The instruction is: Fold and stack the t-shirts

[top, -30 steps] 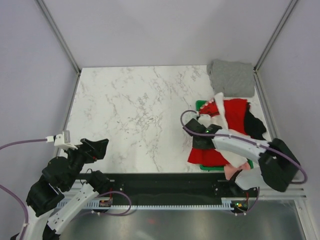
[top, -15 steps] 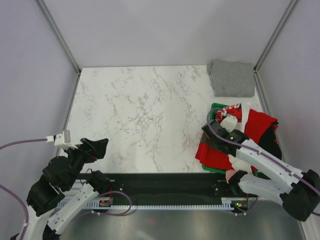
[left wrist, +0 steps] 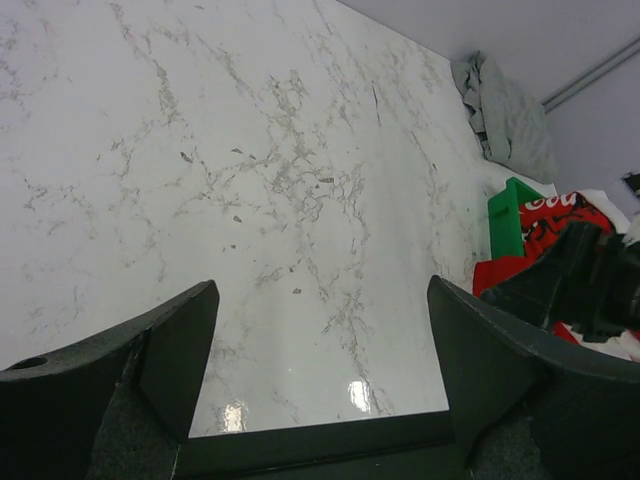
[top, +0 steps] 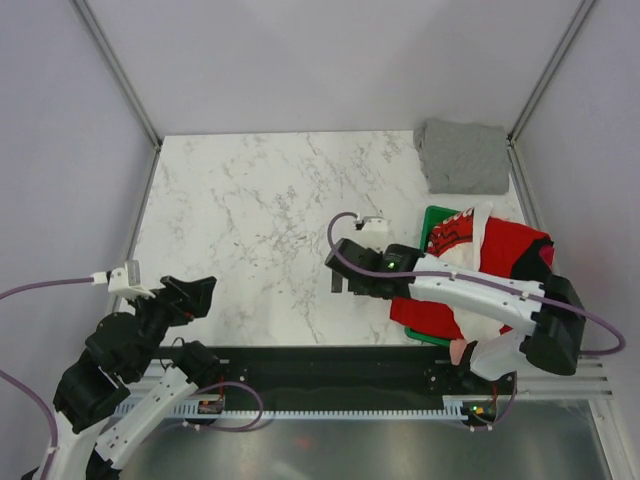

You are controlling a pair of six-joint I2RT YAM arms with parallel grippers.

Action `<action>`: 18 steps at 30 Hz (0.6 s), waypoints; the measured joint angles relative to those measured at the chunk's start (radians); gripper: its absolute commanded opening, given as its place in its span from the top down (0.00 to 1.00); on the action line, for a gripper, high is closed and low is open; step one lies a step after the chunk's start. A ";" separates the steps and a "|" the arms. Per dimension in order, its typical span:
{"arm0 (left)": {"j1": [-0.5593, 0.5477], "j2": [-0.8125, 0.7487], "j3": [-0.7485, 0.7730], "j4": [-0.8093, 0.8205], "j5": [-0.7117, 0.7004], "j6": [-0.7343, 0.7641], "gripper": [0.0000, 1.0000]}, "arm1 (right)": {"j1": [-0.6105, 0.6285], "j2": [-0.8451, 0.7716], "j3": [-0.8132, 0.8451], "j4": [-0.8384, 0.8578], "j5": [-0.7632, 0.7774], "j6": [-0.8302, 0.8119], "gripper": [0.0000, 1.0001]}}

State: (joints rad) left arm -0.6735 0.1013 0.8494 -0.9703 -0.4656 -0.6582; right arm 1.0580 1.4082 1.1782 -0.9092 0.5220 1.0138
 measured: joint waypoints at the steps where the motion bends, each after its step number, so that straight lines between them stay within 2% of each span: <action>1: 0.000 0.000 0.000 0.000 -0.002 0.000 0.08 | 0.016 0.028 -0.016 0.037 -0.022 0.007 0.02; 3: 0.000 0.000 0.000 0.000 -0.003 0.000 0.08 | 0.024 0.056 -0.116 0.117 -0.074 0.034 0.02; 7: 0.000 -0.008 0.000 0.000 -0.004 0.000 0.08 | -0.016 0.032 -0.311 0.114 -0.087 0.084 0.02; 10: 0.000 -0.010 0.000 0.000 -0.003 0.000 0.08 | -0.154 -0.117 -0.465 0.123 -0.126 0.119 0.02; 12: 0.000 -0.010 0.000 0.000 -0.004 0.000 0.08 | -0.279 -0.275 -0.548 0.114 -0.139 0.123 0.02; 15: 0.000 -0.008 0.000 0.000 -0.003 0.000 0.08 | -0.348 -0.409 -0.568 0.039 -0.110 0.127 0.02; 18: 0.001 -0.006 0.000 0.000 -0.003 0.000 0.08 | -0.369 -0.352 -0.504 -0.024 -0.073 0.114 0.02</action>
State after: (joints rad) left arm -0.6727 0.0948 0.8490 -0.9703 -0.4690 -0.6582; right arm 0.6891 1.0557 0.6746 -0.9329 0.4488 1.1278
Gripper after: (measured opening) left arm 0.922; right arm 0.982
